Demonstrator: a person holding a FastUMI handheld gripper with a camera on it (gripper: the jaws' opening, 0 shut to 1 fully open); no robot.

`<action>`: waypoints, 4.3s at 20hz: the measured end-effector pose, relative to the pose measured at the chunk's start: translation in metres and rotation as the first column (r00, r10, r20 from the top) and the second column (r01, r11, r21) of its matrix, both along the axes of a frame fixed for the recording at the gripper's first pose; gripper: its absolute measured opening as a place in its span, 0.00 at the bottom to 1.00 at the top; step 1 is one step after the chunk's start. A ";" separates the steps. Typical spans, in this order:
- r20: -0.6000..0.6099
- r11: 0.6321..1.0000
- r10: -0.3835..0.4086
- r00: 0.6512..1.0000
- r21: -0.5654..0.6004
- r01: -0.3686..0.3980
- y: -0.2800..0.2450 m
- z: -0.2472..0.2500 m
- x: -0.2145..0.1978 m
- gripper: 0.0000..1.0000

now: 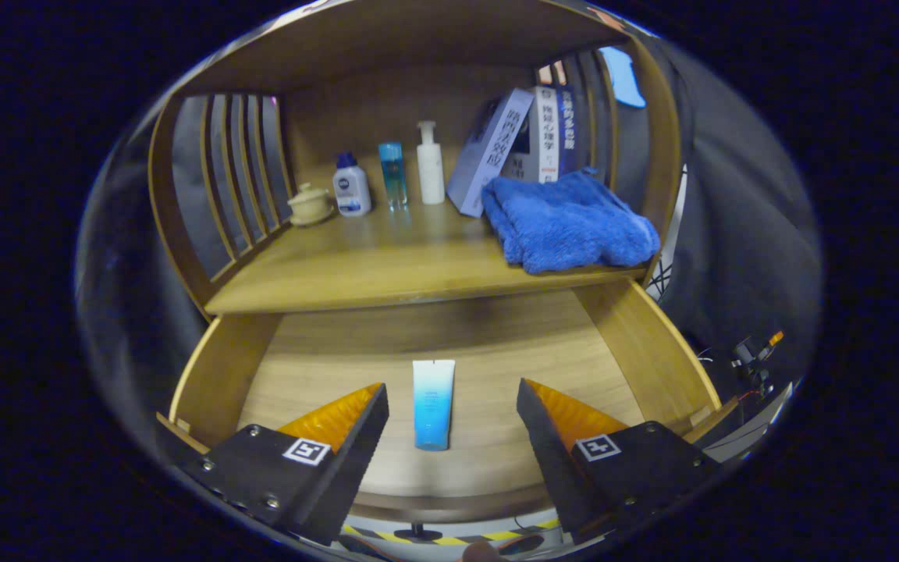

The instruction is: Pull open the drawer, take out the items inside it, and place them on the countertop above the cabinet.

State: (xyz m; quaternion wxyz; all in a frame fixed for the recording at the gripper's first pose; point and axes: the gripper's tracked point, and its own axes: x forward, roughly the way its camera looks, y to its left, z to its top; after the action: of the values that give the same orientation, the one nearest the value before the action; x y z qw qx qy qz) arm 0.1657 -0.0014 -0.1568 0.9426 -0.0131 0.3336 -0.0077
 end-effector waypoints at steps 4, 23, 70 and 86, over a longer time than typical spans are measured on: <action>-0.176 1.000 0.014 0.984 -0.012 -0.016 0.011 -0.032 0.008 0.99; -0.443 0.999 0.020 0.896 0.033 -0.006 0.032 -0.094 0.012 0.39; 0.288 0.993 0.019 0.957 0.107 -0.052 0.081 0.077 0.145 0.32; 0.315 0.999 -0.035 0.949 0.051 0.020 0.064 0.069 0.144 0.93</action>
State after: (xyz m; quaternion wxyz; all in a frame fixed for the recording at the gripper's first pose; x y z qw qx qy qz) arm 0.3096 0.0630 -0.0882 0.9836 0.0151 0.1789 -0.0151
